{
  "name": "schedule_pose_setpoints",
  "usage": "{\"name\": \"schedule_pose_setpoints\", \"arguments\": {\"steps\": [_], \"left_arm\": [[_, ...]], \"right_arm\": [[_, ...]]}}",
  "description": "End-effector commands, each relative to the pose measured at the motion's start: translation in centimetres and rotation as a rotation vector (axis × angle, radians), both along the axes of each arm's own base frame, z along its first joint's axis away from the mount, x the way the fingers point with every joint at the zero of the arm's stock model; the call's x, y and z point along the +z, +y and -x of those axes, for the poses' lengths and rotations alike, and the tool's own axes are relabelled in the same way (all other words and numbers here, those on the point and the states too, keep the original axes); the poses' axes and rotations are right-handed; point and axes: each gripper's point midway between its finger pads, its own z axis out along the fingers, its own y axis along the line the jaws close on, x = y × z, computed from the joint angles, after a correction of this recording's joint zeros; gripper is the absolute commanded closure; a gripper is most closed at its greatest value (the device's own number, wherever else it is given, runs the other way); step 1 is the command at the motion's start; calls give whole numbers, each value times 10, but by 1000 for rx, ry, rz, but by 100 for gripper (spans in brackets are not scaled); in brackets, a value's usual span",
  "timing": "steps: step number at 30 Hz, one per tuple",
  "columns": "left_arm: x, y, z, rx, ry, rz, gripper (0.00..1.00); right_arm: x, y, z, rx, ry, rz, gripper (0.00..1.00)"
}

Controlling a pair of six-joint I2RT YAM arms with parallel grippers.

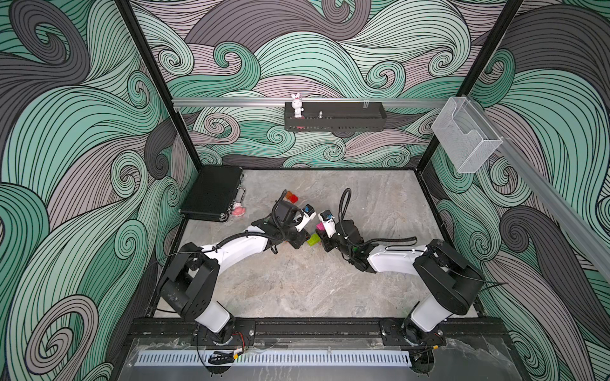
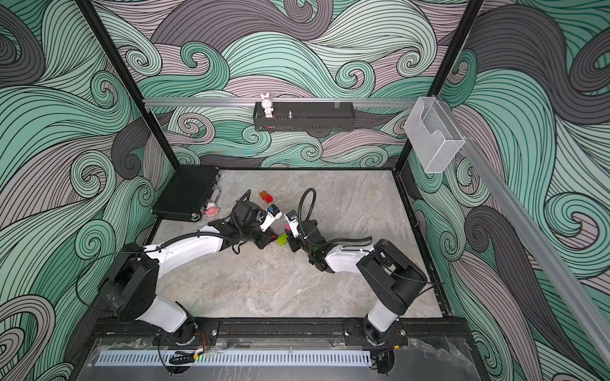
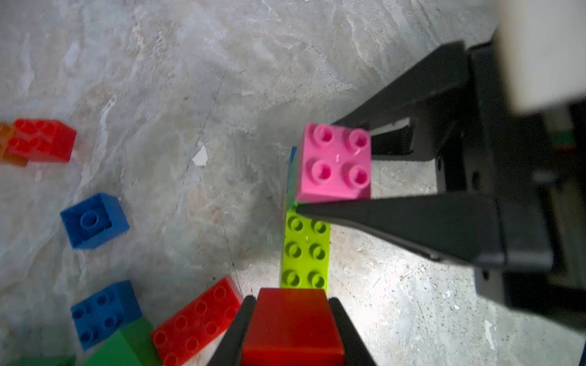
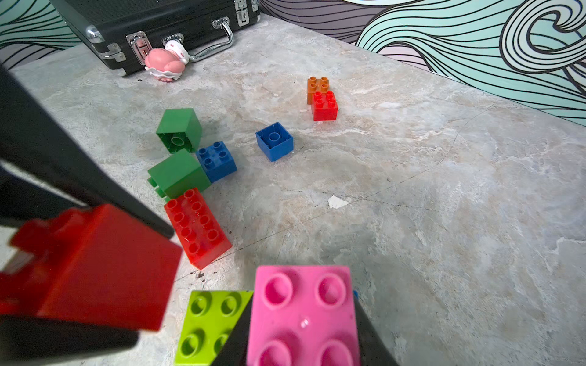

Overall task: Assemble the number 4 with lego
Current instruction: Adjust the lego brick at the center of the board.

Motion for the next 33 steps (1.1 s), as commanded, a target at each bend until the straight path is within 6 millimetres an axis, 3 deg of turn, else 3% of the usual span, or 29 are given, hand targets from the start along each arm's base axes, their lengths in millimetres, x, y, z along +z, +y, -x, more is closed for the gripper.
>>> {"name": "schedule_pose_setpoints", "arguments": {"steps": [1,5,9,13,15,19,22,24,29,33], "left_arm": [[-19,13,23,78,54,-29,100],[-47,25,43,120,102,-95,100],[-68,36,51,176,143,-132,100],[-88,42,58,154,166,-191,76],[-87,42,57,145,160,-209,70],[-79,38,55,147,129,-161,47],[-71,31,60,108,120,-95,40],[-72,30,63,99,99,-62,40],[-46,28,57,102,-87,94,40],[-46,35,51,150,-140,111,41]], "right_arm": [[-90,-43,46,5,252,264,100],[-89,-42,45,6,252,267,100],[-88,-45,45,2,248,282,100],[-88,-46,45,3,248,291,100],[-88,-46,45,7,249,295,100],[-86,-45,44,6,247,296,100],[-87,-45,44,8,250,300,100],[-86,-45,44,10,250,300,100],[-86,-44,45,15,252,298,100],[-85,-44,44,13,250,298,100]]}}
